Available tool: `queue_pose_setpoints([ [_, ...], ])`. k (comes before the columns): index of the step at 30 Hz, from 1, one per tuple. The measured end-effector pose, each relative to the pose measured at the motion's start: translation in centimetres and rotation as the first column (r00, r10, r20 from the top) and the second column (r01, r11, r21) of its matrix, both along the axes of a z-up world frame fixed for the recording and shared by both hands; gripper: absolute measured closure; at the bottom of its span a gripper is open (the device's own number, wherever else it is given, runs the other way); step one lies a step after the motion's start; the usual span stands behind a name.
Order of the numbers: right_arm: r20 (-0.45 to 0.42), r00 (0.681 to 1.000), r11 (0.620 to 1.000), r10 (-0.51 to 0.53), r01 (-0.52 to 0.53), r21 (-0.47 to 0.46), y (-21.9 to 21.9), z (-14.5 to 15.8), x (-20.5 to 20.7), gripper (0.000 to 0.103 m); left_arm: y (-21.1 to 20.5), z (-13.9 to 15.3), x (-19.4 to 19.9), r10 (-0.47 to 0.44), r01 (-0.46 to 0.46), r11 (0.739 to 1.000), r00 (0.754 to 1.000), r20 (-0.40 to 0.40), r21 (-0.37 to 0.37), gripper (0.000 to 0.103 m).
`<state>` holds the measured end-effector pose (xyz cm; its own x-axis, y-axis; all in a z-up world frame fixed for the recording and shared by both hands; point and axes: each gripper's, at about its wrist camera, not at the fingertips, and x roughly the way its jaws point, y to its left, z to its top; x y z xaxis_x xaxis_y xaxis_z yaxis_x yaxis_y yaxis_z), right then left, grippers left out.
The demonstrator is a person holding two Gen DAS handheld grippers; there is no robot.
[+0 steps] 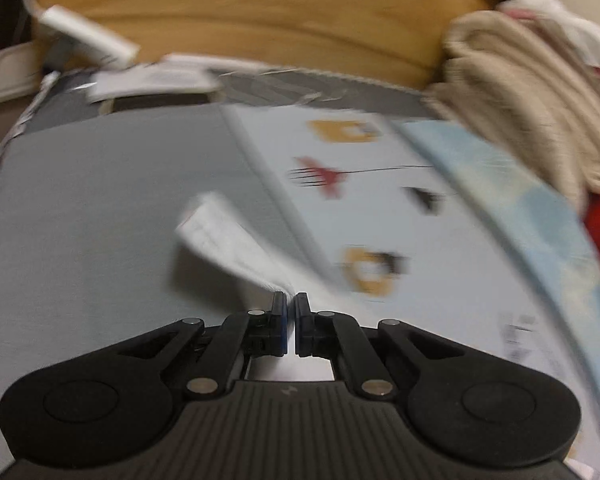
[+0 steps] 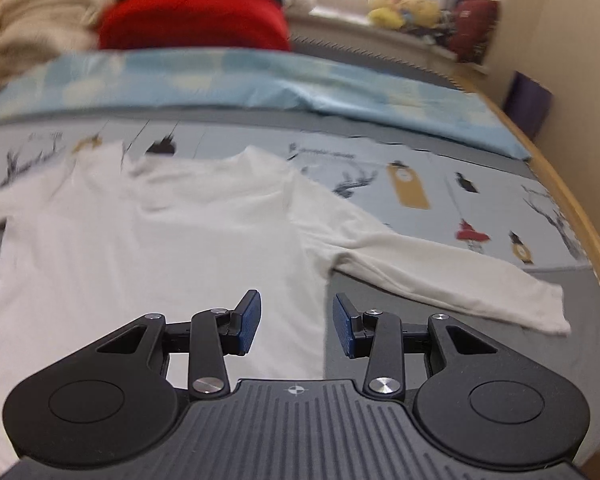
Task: Fold small clothes
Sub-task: 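Grasp the sleeve cuff with the left gripper and lay it across the shirt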
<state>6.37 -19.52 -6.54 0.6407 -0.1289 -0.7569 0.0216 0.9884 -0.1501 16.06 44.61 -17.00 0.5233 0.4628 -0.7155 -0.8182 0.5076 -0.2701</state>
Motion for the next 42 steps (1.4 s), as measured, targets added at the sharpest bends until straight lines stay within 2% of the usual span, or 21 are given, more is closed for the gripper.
queue_pose_setpoints([
  [3, -0.025, 0.998, 0.998, 0.057, -0.057, 0.019, 2.1, -1.2, 3.5, 0.062, -4.0, 2.1, 1.7, -0.090, 0.090, 0.996, 0.994, 0.061, -0.004, 0.100],
  [6, -0.023, 0.994, 0.994, 0.104, -0.103, 0.028, 3.8, -2.4, 6.3, 0.062, -9.3, 3.8, 3.8, -0.228, 0.232, 0.973, 0.968, 0.106, -0.021, 0.101],
  [8, 0.002, 0.993, 0.992, 0.122, -0.122, 0.040, 4.2, -3.2, 7.3, 0.062, -13.9, 5.1, 5.3, -0.354, 0.357, 0.934, 0.926, 0.129, -0.002, 0.101],
  [10, -0.027, 0.995, 0.993, 0.100, -0.098, 0.065, 4.2, -4.5, 8.1, 0.063, -18.5, 5.9, 6.5, -0.458, 0.461, 0.887, 0.877, 0.144, 0.012, 0.101],
  [12, -0.064, 0.997, 0.994, 0.051, -0.044, 0.102, 3.8, -5.4, 9.2, 0.065, -23.6, 6.5, 7.5, -0.560, 0.569, 0.823, 0.809, 0.177, 0.004, 0.101],
  [14, -0.051, 0.998, 0.989, 0.030, -0.022, 0.149, 3.5, -5.7, 10.0, 0.066, -29.4, 6.8, 8.1, -0.674, 0.689, 0.725, 0.709, 0.210, 0.003, 0.101],
  [15, -0.047, 0.999, 0.987, 0.028, -0.021, 0.158, 3.3, -5.8, 10.3, 0.067, -32.2, 6.9, 8.3, -0.730, 0.750, 0.661, 0.645, 0.224, -0.007, 0.101],
  [16, -0.044, 0.999, 0.987, 0.027, -0.020, 0.160, 3.1, -5.8, 10.5, 0.067, -34.8, 6.7, 8.5, -0.785, 0.813, 0.581, 0.571, 0.240, -0.030, 0.100],
  [17, -0.044, 0.999, 0.986, 0.026, -0.018, 0.166, 2.7, -5.9, 10.8, 0.067, -37.2, 6.3, 8.9, -0.840, 0.876, 0.477, 0.478, 0.255, -0.070, 0.098],
  [18, -0.045, 0.999, 0.984, 0.024, -0.016, 0.179, 2.3, -6.0, 11.1, 0.067, -38.8, 5.8, 9.2, -0.874, 0.914, 0.392, 0.406, 0.267, -0.107, 0.095],
  [19, -0.048, 0.999, 0.982, 0.020, -0.011, 0.190, 1.8, -6.3, 11.4, 0.067, -40.3, 5.4, 9.4, -0.897, 0.937, 0.323, 0.349, 0.272, -0.137, 0.091],
  [20, -0.053, 0.999, 0.980, 0.014, -0.003, 0.197, 1.4, -6.5, 11.5, 0.067, -41.3, 5.0, 9.5, -0.909, 0.943, 0.300, 0.328, 0.255, -0.144, 0.087],
  [21, -0.065, 0.998, 0.978, 0.002, 0.011, 0.207, 0.9, -6.9, 11.8, 0.065, -41.6, 4.8, 9.6, -0.914, 0.941, 0.312, 0.335, 0.227, -0.131, 0.085],
  [23, -0.096, 0.995, 0.969, -0.009, 0.033, 0.246, 0.0, -7.8, 12.5, 0.064, -40.5, 4.5, 10.5, -0.900, 0.918, 0.375, 0.394, 0.188, -0.129, 0.082],
  [24, -0.106, 0.994, 0.965, -0.010, 0.038, 0.261, -0.2, -8.2, 12.7, 0.064, -39.2, 4.2, 11.0, -0.879, 0.895, 0.423, 0.443, 0.176, -0.140, 0.082],
  [28, -0.119, 0.993, 0.956, 0.014, 0.021, 0.294, 0.1, -9.0, 13.4, 0.061, -32.9, 3.6, 12.3, -0.739, 0.741, 0.652, 0.668, 0.085, -0.160, 0.082],
  [30, -0.107, 0.993, 0.952, 0.041, -0.006, 0.307, 0.7, -9.1, 13.8, 0.056, -29.9, 3.4, 12.6, -0.653, 0.650, 0.743, 0.756, 0.039, -0.162, 0.082],
  [32, -0.112, 0.993, 0.948, 0.048, -0.010, 0.320, 1.1, -9.4, 14.3, 0.054, -27.6, 3.2, 12.8, -0.577, 0.568, 0.804, 0.817, 0.003, -0.174, 0.082],
  [35, -0.124, 0.992, 0.936, 0.035, 0.011, 0.352, 1.6, -10.2, 15.5, 0.053, -24.7, 3.1, 12.8, -0.507, 0.494, 0.849, 0.862, -0.020, -0.189, 0.082],
  [41, -0.150, 0.988, 0.940, 0.023, 0.030, 0.339, 2.8, -12.4, 17.9, 0.053, -22.3, 3.2, 13.2, -0.464, 0.449, 0.870, 0.885, -0.029, -0.205, 0.082],
  [42, -0.144, 0.989, 0.944, 0.036, 0.014, 0.330, 3.2, -12.6, 18.0, 0.059, -21.7, 3.3, 13.2, -0.458, 0.442, 0.872, 0.889, -0.031, -0.208, 0.082],
])
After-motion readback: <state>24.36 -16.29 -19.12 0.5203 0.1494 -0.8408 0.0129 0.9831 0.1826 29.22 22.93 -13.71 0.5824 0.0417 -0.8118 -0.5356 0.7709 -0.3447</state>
